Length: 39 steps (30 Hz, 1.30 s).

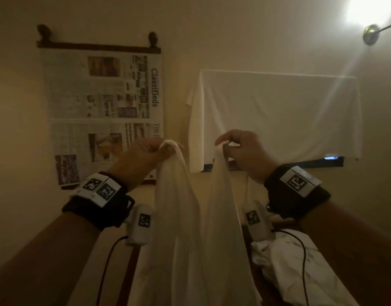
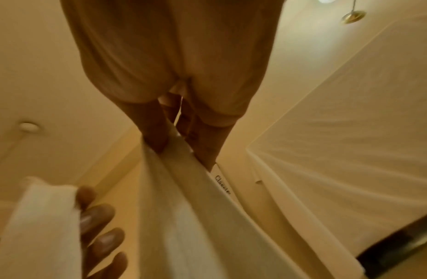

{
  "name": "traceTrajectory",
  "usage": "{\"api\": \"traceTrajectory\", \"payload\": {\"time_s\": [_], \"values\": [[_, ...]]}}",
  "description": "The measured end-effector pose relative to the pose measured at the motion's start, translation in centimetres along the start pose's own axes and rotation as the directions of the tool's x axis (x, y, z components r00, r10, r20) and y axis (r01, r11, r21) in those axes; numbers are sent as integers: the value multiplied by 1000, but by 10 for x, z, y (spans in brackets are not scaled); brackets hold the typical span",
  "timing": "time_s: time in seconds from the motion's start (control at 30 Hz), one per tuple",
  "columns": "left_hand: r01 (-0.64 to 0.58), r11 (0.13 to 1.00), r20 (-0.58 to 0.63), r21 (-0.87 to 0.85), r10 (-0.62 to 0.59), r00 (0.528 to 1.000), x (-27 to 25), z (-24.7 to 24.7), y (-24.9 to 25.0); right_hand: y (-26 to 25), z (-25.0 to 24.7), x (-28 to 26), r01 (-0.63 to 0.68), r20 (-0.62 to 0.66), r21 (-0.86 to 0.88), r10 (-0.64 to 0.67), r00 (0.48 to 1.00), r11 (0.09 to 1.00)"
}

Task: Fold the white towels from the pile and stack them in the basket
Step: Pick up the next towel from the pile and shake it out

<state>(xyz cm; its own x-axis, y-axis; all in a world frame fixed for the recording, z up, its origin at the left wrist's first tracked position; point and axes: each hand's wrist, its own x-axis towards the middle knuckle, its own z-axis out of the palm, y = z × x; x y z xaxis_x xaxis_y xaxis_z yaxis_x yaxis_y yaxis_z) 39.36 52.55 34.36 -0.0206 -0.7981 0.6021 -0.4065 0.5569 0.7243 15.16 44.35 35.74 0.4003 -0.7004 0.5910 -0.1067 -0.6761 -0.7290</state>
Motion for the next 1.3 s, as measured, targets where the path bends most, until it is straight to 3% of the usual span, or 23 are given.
{"api": "traceTrajectory", "payload": {"time_s": [0.1, 0.23, 0.37, 0.57, 0.77, 0.87, 0.97, 1.1, 1.17, 1.3], "values": [[-38, 999, -65, -24, 37, 997, 1, -2, 3, -19, 12, 4, 33, 65, -25, -32, 997, 999], [-57, 983, -127, -173, 35, 991, 7, -6, 11, -44, 22, 14, 210, 61, -19, -209, 976, 977], [-58, 973, -102, -222, 36, 994, 16, -5, 20, -61, 25, 20, 344, 81, -14, -342, 936, 939], [-39, 954, -30, -297, 32, 999, 34, 5, 22, -69, 23, 27, 406, 88, -25, -402, 911, 914], [7, 920, 30, -391, 5, 1000, 53, 19, 14, -64, 11, 38, 406, 130, -51, -397, 909, 912], [60, 917, 70, -394, -35, 997, 59, 26, 9, -56, 2, 49, 348, 250, -118, -311, 917, 930], [110, 920, 126, -375, -67, 990, 61, 35, 3, -46, -5, 55, 311, 412, -158, -224, 883, 937], [184, 933, 146, -310, -144, 979, 65, 49, -4, -31, -16, 60, 277, 428, -190, -174, 887, 942], [194, 956, 96, -220, -177, 980, 68, 57, -3, -20, -22, 66, 253, 393, -178, -168, 904, 951], [121, 987, -174, -106, -138, 975, 71, 74, -6, 5, -32, 80, 252, 316, -209, -179, 932, 945]]}}
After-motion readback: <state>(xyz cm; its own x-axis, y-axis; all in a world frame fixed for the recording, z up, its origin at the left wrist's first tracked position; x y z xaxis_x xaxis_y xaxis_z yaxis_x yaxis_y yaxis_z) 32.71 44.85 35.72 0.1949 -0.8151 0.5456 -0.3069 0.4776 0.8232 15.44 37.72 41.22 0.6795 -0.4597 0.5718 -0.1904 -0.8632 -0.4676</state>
